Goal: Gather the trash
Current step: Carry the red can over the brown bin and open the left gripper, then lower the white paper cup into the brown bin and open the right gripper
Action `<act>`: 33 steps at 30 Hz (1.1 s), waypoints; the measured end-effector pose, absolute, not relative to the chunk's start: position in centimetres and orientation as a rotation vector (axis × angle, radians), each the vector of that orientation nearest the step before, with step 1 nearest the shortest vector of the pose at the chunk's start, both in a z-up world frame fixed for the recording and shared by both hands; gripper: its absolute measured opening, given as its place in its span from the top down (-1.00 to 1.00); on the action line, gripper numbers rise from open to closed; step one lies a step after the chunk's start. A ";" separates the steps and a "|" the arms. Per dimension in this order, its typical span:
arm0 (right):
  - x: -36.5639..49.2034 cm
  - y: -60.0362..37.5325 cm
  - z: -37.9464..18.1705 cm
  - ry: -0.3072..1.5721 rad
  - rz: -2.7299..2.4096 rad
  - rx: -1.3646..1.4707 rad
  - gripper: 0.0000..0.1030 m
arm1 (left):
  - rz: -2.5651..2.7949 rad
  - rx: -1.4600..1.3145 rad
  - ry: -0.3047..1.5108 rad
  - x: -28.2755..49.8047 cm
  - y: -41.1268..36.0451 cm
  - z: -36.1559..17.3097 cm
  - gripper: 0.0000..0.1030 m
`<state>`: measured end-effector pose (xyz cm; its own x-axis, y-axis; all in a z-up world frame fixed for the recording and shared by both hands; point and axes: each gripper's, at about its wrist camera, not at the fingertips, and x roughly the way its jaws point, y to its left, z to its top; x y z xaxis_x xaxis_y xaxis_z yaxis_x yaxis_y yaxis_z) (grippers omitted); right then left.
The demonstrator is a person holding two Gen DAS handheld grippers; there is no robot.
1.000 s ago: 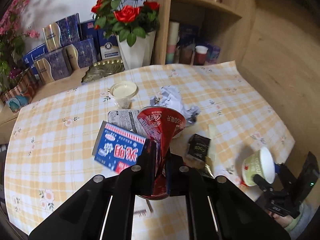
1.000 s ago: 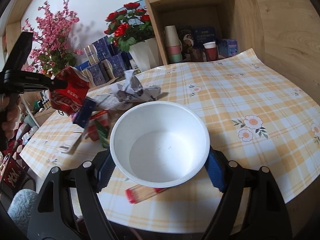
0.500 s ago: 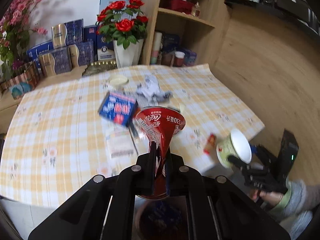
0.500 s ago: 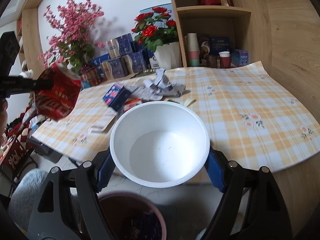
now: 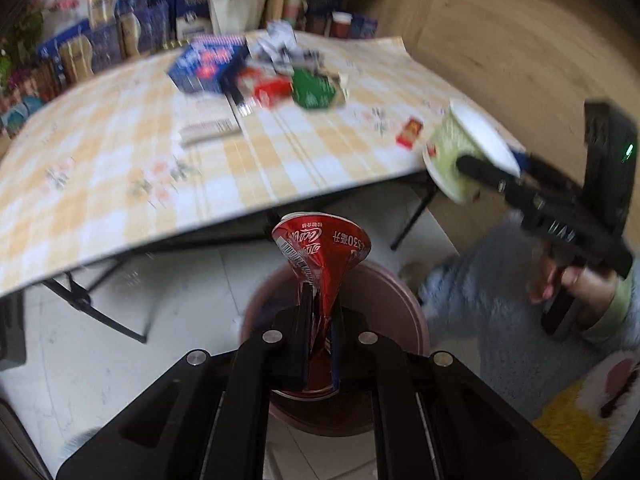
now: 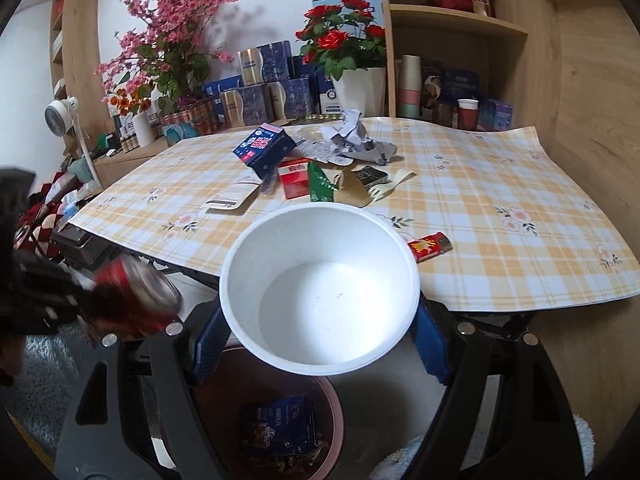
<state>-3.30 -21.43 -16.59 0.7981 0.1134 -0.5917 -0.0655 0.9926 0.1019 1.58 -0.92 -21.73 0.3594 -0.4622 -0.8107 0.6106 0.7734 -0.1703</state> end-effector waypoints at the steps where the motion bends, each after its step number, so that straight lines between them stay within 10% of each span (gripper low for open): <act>1: -3.2 -21.4 -16.7 0.644 0.098 0.078 -0.51 | -0.703 0.175 1.004 1.6 -1.3 -22.9 0.85; 12: -2.5 -21.1 -18.1 0.690 0.118 0.054 -0.51 | -0.642 0.102 1.273 5.0 -2.5 -30.2 0.85; 33: -2.3 -19.6 -18.9 0.724 0.117 -0.014 -0.51 | -0.580 0.147 1.247 5.5 -2.7 -29.7 0.61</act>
